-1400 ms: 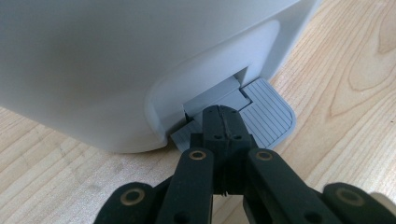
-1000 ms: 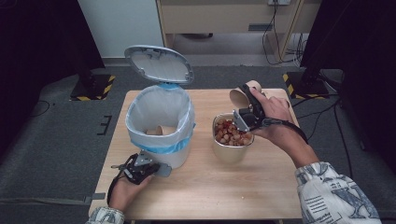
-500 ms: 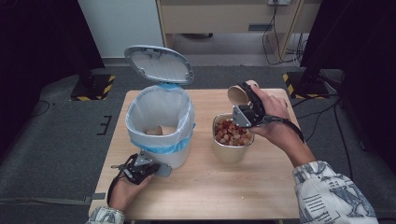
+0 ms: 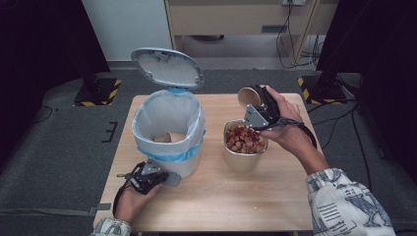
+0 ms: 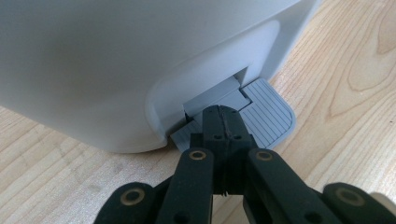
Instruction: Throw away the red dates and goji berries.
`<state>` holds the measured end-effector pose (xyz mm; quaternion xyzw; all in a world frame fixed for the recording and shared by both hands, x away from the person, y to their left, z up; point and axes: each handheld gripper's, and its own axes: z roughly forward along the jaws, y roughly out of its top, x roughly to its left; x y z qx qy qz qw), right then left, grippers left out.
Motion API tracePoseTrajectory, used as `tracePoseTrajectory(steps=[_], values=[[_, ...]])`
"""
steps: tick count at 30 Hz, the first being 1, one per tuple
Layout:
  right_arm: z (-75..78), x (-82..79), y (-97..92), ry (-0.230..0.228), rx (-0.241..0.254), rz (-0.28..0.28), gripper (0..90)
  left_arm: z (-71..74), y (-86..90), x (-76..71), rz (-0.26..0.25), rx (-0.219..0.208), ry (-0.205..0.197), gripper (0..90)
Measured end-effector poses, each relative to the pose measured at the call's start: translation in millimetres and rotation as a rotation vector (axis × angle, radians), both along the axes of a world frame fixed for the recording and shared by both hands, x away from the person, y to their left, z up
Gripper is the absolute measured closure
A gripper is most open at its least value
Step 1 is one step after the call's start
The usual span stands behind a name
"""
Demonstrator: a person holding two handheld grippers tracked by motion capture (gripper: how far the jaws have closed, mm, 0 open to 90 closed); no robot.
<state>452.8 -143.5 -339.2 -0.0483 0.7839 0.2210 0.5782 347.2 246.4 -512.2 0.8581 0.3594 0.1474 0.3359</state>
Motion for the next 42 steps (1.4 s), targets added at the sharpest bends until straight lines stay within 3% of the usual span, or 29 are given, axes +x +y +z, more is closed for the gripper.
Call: tracePoseTrajectory(steps=[10,13,18,29,42], values=[[1.0,0.6,1.8,0.020,0.032,0.011,28.1,0.0,0.0,0.0,0.000,0.000,0.000,89.8],[3.1,1.2,2.9,0.044,0.078,0.019,28.1,0.0,0.0,0.0,0.000,0.000,0.001,89.9],[4.7,4.2,2.1,0.062,0.103,0.016,28.0,0.0,0.1,0.0,0.000,0.000,0.001,89.8],[11.9,4.3,3.0,0.144,0.253,0.045,27.9,0.0,0.1,0.1,0.000,-0.001,0.001,89.8],[16.4,3.4,6.4,0.220,0.347,0.075,27.7,0.0,0.2,0.0,0.000,-0.001,0.001,89.8]])
